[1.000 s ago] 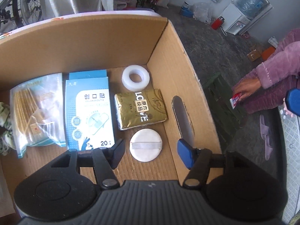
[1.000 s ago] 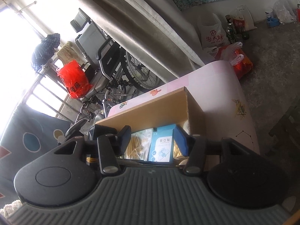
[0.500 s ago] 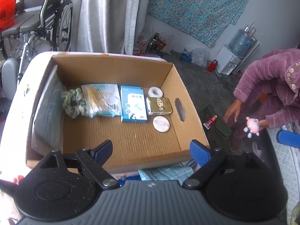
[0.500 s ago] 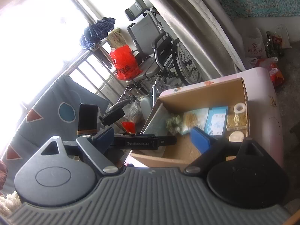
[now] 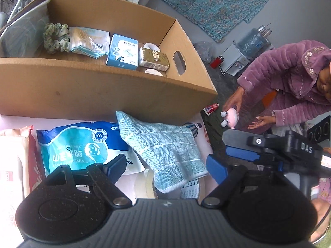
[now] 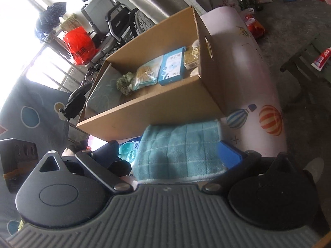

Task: Organize soft objects
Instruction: 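Reach the right tool to the light blue towel and grasp its edge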

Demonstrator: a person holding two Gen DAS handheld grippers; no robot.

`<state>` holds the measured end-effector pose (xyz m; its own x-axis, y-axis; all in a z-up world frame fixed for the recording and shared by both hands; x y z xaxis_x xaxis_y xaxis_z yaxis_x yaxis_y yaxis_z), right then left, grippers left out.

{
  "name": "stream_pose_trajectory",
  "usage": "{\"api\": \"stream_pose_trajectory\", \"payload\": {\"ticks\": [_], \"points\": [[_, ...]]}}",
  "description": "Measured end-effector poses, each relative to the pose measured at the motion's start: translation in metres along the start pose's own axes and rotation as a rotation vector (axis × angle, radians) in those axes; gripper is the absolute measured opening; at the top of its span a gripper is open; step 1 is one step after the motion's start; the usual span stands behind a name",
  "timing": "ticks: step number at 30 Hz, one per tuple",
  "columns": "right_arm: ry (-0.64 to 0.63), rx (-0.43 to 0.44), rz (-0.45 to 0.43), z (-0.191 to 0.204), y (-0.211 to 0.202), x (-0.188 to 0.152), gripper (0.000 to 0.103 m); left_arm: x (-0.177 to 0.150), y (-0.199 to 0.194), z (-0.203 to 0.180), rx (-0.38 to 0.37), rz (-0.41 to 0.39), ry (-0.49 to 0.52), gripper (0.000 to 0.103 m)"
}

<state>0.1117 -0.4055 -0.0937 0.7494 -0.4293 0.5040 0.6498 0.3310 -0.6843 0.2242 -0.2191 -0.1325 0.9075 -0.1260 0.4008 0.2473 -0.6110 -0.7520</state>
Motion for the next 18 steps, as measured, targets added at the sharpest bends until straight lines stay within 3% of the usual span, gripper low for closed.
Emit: {"api": "stream_pose_trajectory", "payload": {"ticks": [3,7,13,14,16,17,18], "points": [[0.102,0.000,0.021,-0.030,0.033,-0.006,0.102,0.002,0.014,0.005,0.012,0.026,-0.007,0.079],[0.195,0.010,0.048,-0.051,0.072,-0.007,0.102,0.000,0.033,0.009,0.032,0.064,0.005,0.065],[0.235,0.076,0.086,-0.052,0.109,-0.012,0.102,-0.002,0.045,0.011,0.030,0.084,0.002,0.050],[0.235,0.084,0.087,-0.050,0.113,-0.012,0.101,-0.002,0.046,0.011,0.028,0.084,0.001,0.044],[0.239,0.099,0.089,-0.047,0.117,-0.009,0.094,-0.002,0.047,0.011,0.014,0.084,-0.008,0.034],[0.239,0.103,0.090,-0.046,0.119,-0.008,0.087,-0.003,0.046,0.009,0.008,0.077,-0.008,0.028],[0.234,0.104,0.093,-0.044,0.121,-0.008,0.074,-0.002,0.045,0.008,0.006,0.068,-0.003,0.025]]}}
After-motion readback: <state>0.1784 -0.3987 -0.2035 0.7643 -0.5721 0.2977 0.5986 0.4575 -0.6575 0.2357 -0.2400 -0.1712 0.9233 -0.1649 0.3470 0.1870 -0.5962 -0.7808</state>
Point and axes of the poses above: each gripper's, at about its wrist camera, not at the fingertips, and y roughly the way its jaws point, z to its left, x to its top, the point moved 9 cm from there along y, roughly the way its jaws point, and after that the axes turned 7 degrees about -y, right-handed, at the moved point
